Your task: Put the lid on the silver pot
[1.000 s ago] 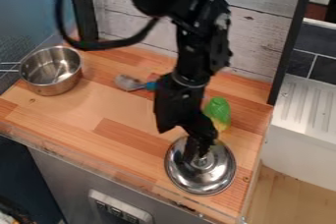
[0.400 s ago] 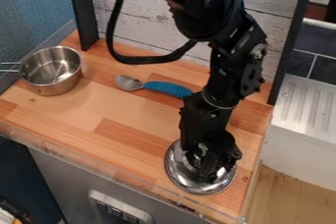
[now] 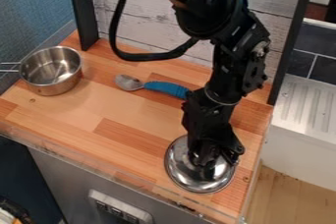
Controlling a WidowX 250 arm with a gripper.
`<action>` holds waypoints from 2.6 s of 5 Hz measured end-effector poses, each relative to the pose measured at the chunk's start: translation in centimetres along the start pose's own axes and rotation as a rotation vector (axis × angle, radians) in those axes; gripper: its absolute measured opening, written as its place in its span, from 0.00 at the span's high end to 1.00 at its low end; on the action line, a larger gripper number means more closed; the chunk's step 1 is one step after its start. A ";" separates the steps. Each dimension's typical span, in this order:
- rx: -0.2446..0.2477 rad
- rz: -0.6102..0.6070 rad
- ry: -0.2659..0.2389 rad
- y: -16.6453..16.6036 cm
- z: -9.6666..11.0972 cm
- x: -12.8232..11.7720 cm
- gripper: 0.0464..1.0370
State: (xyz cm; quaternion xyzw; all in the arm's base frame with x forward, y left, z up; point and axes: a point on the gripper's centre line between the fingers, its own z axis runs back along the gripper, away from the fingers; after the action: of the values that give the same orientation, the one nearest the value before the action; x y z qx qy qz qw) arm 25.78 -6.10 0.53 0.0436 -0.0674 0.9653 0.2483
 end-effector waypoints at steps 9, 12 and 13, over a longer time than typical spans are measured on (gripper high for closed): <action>-0.057 0.714 -0.037 -21.6 2.3 9.0 0.77; -0.016 0.892 -0.110 -26.8 0.3 11.8 0.77; 0.011 0.887 -0.117 -26.6 -0.5 11.6 0.77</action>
State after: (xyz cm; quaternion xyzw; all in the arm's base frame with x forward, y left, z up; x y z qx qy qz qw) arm 28.60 22.55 4.33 0.0662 -0.0885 0.9747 -0.1941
